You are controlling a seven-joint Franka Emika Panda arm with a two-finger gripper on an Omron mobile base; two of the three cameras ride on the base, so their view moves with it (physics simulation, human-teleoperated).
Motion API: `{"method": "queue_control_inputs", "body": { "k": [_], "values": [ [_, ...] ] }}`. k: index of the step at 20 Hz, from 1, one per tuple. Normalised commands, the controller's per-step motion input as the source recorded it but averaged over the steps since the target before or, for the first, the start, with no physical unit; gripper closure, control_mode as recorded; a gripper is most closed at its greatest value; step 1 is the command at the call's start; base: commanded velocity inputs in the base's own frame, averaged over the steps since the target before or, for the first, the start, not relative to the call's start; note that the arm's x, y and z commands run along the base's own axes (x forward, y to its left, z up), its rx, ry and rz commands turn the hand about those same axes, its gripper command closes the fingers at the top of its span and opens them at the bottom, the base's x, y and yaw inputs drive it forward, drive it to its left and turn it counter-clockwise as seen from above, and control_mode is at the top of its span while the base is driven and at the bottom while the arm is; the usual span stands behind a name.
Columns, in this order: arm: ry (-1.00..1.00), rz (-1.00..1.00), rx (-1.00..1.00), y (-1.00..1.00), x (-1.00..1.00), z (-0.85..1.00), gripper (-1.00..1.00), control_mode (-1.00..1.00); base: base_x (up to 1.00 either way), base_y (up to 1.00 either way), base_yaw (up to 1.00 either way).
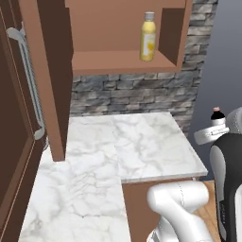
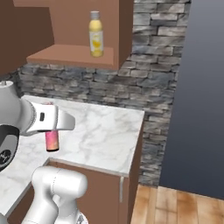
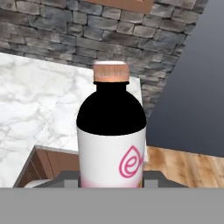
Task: Sort all alcoholic drinks to one cabinet, and non-alcoholic drinks to the other.
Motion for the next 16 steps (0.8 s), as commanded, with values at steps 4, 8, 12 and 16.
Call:
{"method": "queue_control_inputs", "body": {
  "k": [4, 8, 12, 16],
  "values": [
    [0.00, 0.00, 0.00, 0.00, 0.00, 0.00, 1.00, 1.00, 0.80, 0.39, 0.00],
    [0.00, 0.00, 0.00, 0.00, 0.00, 0.00, 1.00, 1.00, 0.77, 0.52, 0.00],
    [0.00, 0.00, 0.00, 0.00, 0.00, 0.00, 1.00, 1.00, 1.00, 0.59, -0.02],
    [0.00, 0.00, 0.00, 0.00, 0.00, 0.00, 1.00, 1.00, 1.00, 0.51, -0.02]
  ]
}}
